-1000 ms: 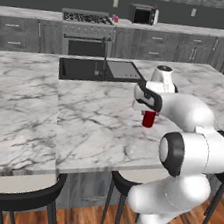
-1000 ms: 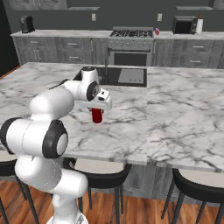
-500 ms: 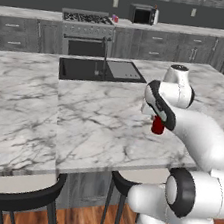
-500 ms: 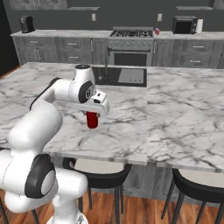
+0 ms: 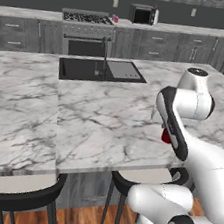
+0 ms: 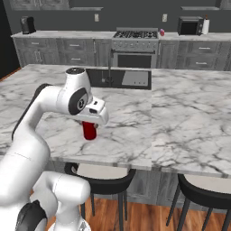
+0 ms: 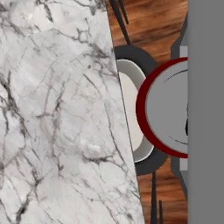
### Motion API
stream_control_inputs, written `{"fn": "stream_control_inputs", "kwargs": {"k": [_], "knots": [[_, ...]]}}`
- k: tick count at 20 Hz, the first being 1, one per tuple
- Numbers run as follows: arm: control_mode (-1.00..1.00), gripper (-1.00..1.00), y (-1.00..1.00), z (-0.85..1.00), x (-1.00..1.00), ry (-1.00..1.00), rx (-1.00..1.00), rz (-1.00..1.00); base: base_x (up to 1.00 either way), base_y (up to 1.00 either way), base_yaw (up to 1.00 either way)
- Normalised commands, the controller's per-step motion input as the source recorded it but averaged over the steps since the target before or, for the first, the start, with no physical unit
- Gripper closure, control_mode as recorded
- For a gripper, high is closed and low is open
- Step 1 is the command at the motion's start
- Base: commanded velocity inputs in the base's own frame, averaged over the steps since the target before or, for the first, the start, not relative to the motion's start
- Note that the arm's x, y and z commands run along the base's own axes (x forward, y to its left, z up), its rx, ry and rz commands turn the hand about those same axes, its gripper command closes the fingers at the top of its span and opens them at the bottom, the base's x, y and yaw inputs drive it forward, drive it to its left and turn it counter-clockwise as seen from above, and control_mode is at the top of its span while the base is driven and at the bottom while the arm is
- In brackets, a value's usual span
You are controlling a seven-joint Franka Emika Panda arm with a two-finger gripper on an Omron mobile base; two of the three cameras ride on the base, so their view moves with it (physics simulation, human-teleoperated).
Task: Four empty soda cans are scattered around the kitchen. Gather all the cans and cluster them next to the stove for recycling.
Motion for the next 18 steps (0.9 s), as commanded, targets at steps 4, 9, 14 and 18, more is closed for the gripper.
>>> {"fn": "stream_control_inputs", "kwargs": {"k": [4,9,14,18], "knots": [[-1.0,1.0,0.0,0.66,-0.38,0.0,0.0,0.0,0.0,0.0,0.0],[-1.0,1.0,0.0,0.59,-0.51,0.0,0.0,0.0,0.0,0.0,0.0],[-1.0,1.0,0.0,0.47,-0.56,0.0,0.0,0.0,0.0,0.0,0.0],[1.0,1.0,0.0,0.09,-0.29,0.0,0.0,0.0,-0.39,-0.08,0.0]]}}
